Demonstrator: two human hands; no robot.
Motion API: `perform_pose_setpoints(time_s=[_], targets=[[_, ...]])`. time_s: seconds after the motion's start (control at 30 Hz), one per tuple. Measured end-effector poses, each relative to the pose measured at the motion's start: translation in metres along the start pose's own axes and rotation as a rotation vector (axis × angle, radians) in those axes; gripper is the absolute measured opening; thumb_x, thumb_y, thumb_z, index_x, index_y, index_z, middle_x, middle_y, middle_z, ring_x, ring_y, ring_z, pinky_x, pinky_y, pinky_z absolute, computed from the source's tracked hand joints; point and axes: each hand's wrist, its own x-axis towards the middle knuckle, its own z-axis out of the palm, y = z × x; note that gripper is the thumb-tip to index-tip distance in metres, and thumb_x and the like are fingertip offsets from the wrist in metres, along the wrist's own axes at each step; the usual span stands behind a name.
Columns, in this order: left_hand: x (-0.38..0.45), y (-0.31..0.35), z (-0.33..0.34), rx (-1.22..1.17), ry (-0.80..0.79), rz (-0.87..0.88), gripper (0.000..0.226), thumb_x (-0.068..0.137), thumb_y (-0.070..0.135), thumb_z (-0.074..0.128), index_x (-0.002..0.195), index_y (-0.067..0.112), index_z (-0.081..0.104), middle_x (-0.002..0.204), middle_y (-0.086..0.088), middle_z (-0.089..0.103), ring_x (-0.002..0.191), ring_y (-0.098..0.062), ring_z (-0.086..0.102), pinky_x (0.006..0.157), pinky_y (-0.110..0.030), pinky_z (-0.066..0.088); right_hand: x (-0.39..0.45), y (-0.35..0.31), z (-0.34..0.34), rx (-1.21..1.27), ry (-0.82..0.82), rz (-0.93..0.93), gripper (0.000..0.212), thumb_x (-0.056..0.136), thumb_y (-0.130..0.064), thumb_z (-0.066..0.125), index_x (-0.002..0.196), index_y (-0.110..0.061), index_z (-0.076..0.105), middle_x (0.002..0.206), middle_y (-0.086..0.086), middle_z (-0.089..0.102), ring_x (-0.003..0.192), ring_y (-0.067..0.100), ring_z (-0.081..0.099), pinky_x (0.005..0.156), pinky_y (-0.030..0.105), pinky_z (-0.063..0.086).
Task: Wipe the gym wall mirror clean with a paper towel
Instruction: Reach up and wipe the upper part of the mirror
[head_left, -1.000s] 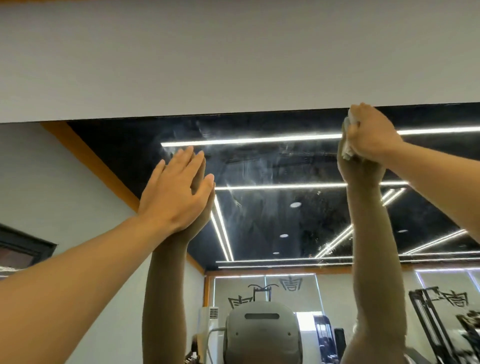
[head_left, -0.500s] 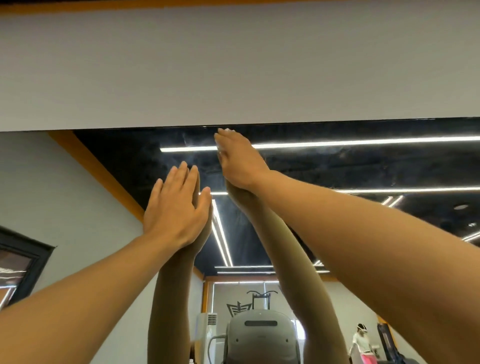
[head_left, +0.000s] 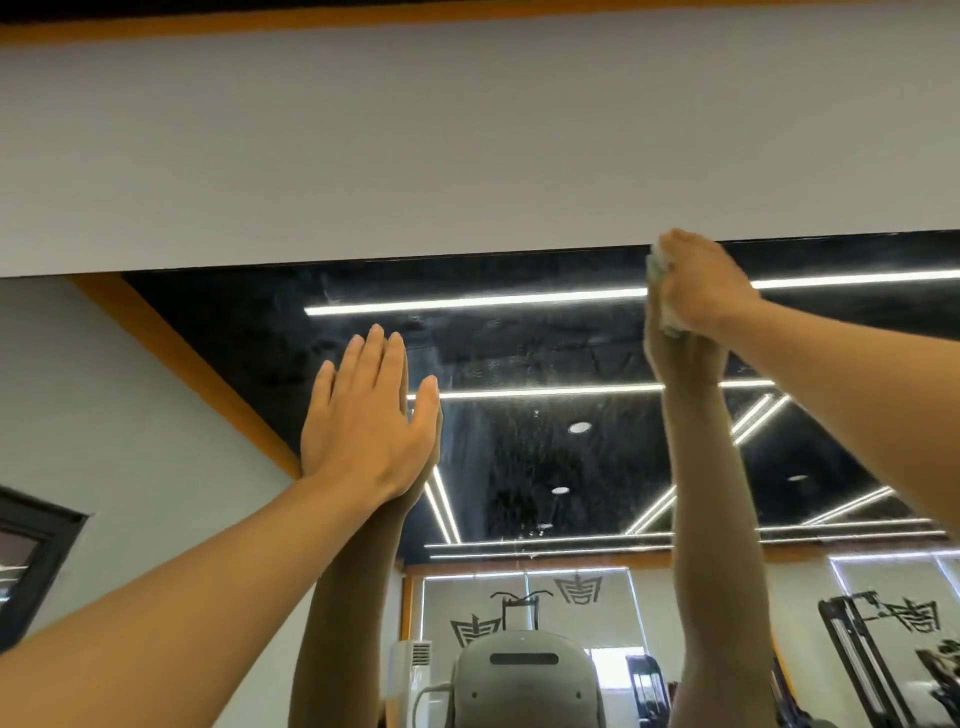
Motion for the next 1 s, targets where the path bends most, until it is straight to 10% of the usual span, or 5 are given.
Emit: perform_pose_setpoints(time_s=[0.17, 0.53, 0.73, 0.9, 1.0], targets=[[-0.001, -0.002, 0.003, -0.010, 0.015, 0.001, 0.082, 0.087, 0.058, 0.004, 0.160, 0.022, 0.002, 0.168, 0.004, -0.004, 0.154, -0.012, -0.009, 0.123, -0.034, -0.008, 0.005, 0.027, -0.001, 0.081, 0.084, 0.165, 0.001, 0.092, 0.000, 0.056, 0.092, -0.001, 0.055, 0.102, 0.020, 0.059, 0.095, 0.035, 0.057, 0.076, 0.041, 0.044], [0.000, -0.002, 0.006, -0.065, 0.083, 0.002, 0.080, 0.089, 0.060, 0.012, 0.160, 0.023, 0.011, 0.168, 0.007, 0.005, 0.153, -0.008, -0.003, 0.121, -0.030, -0.007, -0.027, -0.141, 0.052, 0.304, -0.046, -0.350, 0.042, 0.096, 0.000, 0.051, 0.138, -0.003, 0.049, 0.145, 0.014, 0.048, 0.137, 0.029, 0.041, 0.113, 0.034, 0.031], [0.000, -0.004, 0.003, -0.063, 0.089, 0.004, 0.080, 0.089, 0.060, 0.016, 0.160, 0.023, 0.016, 0.167, 0.007, 0.010, 0.153, -0.009, 0.001, 0.122, -0.031, -0.003, -0.021, -0.118, 0.056, 0.243, -0.155, -0.467, 0.069, 0.097, -0.002, 0.055, 0.157, -0.011, 0.023, 0.165, 0.007, 0.018, 0.153, 0.024, 0.013, 0.124, 0.037, 0.017], [0.001, -0.003, 0.003, -0.050, 0.093, -0.004, 0.080, 0.089, 0.060, 0.017, 0.160, 0.023, 0.019, 0.167, 0.006, 0.012, 0.154, -0.011, 0.004, 0.122, -0.033, 0.000, -0.009, -0.029, 0.023, 0.235, -0.013, -0.267, 0.032, 0.087, 0.012, 0.055, 0.115, -0.002, 0.056, 0.125, 0.010, 0.054, 0.120, 0.027, 0.048, 0.105, 0.038, 0.040], [0.001, -0.002, 0.003, -0.038, 0.089, -0.012, 0.080, 0.089, 0.060, 0.017, 0.159, 0.023, 0.020, 0.167, 0.006, 0.013, 0.154, -0.012, 0.005, 0.123, -0.034, 0.001, -0.009, 0.015, 0.009, 0.197, 0.048, -0.158, 0.027, 0.084, 0.013, 0.058, 0.084, -0.011, 0.045, 0.095, 0.004, 0.047, 0.091, 0.023, 0.048, 0.082, 0.035, 0.042]])
